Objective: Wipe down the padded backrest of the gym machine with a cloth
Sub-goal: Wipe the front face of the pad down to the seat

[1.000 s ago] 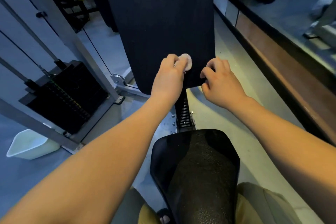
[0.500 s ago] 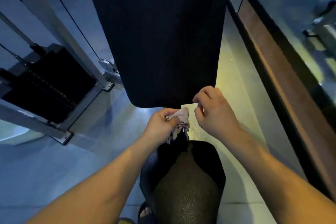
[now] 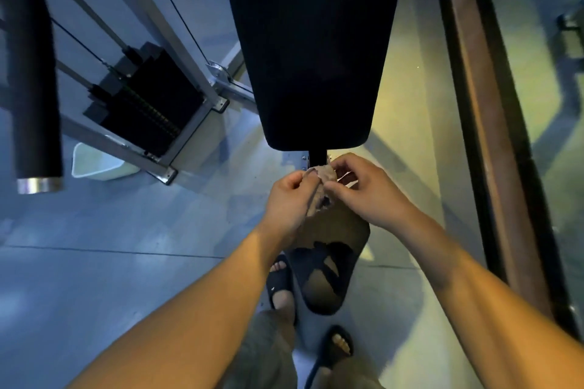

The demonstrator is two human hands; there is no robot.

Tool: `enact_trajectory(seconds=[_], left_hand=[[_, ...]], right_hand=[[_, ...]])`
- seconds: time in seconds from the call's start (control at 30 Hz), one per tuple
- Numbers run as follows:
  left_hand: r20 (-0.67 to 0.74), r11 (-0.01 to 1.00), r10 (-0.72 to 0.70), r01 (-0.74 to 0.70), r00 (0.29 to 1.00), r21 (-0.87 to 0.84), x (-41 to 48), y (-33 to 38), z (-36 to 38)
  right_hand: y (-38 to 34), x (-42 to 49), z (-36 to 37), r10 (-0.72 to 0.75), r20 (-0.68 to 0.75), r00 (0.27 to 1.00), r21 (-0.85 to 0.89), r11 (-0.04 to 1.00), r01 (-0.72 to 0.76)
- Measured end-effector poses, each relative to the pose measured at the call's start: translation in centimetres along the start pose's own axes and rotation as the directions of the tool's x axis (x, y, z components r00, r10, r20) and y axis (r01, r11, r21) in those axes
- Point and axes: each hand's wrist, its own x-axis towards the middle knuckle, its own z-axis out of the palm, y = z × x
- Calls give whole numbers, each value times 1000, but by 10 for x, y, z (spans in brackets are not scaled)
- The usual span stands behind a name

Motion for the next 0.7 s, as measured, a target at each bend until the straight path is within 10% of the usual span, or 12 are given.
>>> enact_trajectory(seconds=[0.53,0.7], left_hand=[[-48,821,420,-357,906,446,-208,227,-76],[-31,763,416,-330,909,555,-246,282,-124]], right_hand=[[-263,-129,-99,-23,-106,994,87,996,33],[-321,-137,-107,-20,131,991,37,999,15]])
